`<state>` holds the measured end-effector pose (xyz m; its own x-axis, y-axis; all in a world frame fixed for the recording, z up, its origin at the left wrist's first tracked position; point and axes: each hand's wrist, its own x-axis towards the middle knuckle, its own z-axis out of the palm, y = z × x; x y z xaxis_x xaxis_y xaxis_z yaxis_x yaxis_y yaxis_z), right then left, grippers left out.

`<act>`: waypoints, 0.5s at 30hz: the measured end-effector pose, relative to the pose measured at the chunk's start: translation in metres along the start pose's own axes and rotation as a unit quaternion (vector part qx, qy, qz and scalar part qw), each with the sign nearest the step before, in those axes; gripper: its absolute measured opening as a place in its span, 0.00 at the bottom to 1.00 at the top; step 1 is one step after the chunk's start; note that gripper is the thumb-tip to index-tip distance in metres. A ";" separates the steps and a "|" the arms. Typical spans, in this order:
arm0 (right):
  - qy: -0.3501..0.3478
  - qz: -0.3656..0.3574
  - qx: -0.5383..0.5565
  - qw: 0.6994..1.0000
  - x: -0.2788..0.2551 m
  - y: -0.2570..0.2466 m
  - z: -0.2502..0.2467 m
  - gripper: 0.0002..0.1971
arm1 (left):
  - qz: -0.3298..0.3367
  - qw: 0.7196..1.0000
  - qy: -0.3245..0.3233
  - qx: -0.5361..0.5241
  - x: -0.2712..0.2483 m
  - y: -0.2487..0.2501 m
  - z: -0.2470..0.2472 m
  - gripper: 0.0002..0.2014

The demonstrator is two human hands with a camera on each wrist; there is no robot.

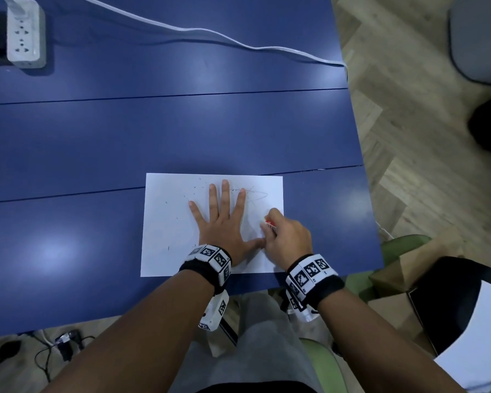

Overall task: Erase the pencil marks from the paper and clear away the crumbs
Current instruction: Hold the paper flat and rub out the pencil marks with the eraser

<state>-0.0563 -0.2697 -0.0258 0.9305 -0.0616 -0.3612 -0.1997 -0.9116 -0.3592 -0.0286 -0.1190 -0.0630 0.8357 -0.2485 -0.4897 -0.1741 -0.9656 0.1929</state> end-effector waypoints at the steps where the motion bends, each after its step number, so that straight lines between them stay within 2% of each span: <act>1: 0.003 0.002 -0.004 1.000 0.001 0.001 0.000 0.05 | 0.001 1.000 0.001 0.002 0.000 0.000 0.000 0.61; 4: 0.050 0.039 0.023 0.998 0.012 0.009 -0.004 0.05 | 0.004 1.000 0.001 0.003 0.001 0.000 0.001 0.61; 9: -0.016 -0.001 -0.002 1.000 0.003 -0.005 0.001 0.06 | -0.002 1.000 0.009 -0.005 0.001 0.000 0.003 0.59; 13: 0.039 0.050 0.050 0.997 0.013 0.000 -0.005 0.06 | 0.000 1.000 0.004 0.005 0.002 -0.001 0.003 0.60; 15: 0.015 0.038 0.049 0.998 0.007 -0.007 -0.002 0.05 | -0.001 1.000 0.008 0.000 0.002 -0.001 0.004 0.58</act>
<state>-0.0480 -0.2647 -0.0240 0.9196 -0.1430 -0.3660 -0.2987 -0.8596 -0.4145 -0.0288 -0.1188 -0.0674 0.8441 -0.2449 -0.4770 -0.1722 -0.9663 0.1913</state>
